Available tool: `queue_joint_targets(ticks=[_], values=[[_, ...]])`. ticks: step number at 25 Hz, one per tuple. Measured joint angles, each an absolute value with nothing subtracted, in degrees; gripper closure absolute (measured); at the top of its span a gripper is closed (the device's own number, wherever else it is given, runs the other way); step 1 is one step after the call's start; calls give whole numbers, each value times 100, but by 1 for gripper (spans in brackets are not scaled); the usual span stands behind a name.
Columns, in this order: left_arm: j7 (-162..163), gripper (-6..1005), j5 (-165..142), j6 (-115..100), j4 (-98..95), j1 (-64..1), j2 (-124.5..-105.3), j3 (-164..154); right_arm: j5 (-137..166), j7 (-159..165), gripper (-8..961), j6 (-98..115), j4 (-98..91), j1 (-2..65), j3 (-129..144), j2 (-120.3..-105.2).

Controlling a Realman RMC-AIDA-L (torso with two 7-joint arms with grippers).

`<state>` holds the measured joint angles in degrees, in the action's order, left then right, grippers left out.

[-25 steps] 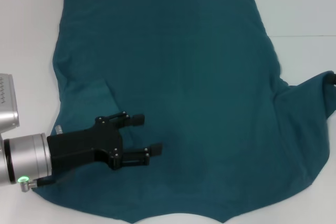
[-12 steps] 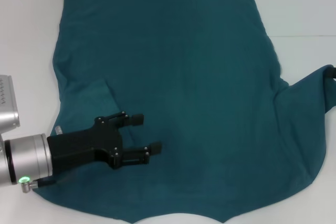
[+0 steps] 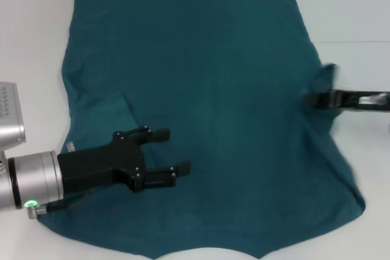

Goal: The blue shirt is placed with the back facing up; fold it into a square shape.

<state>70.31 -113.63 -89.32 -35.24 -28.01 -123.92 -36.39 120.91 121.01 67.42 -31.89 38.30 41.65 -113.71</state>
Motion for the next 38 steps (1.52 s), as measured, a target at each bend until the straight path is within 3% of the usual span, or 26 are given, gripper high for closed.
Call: queue_joint_targets(ticks=[6,11,14,21,27,32,38], values=[[7082,112,-11372,-8857,-3524,-2820,-12384,-3638,12102,12108,790,6936,-3252,4062,4719,-11530],[7092,112,-11371,-8810,-3524,-2818,-12383,-3639,12103,12322,776,6949,-3273,4051,4684,-11423],[7093,112,-11370,-8799,-3524,-2824,-12376,-3639,12103,12530,646,6902,-3297,3947,4637,-11281],[7129,111,-11366,-8750,-3524,-2868,-12379,-3639,12247,12767,313,6694,-3328,3771,4596,-11148],[7223,111,-11364,-8708,-3524,-2882,-12381,-3639,12232,12703,156,6753,-3335,3653,4424,-11125],[7525,112,-11363,-8708,-3593,-2883,-12362,-3614,12137,12191,157,7177,-3300,3576,3962,-11171],[8130,112,-11376,-8709,-3803,-2808,-12322,-3611,11749,11535,121,7525,-3274,3391,3788,-11353]])
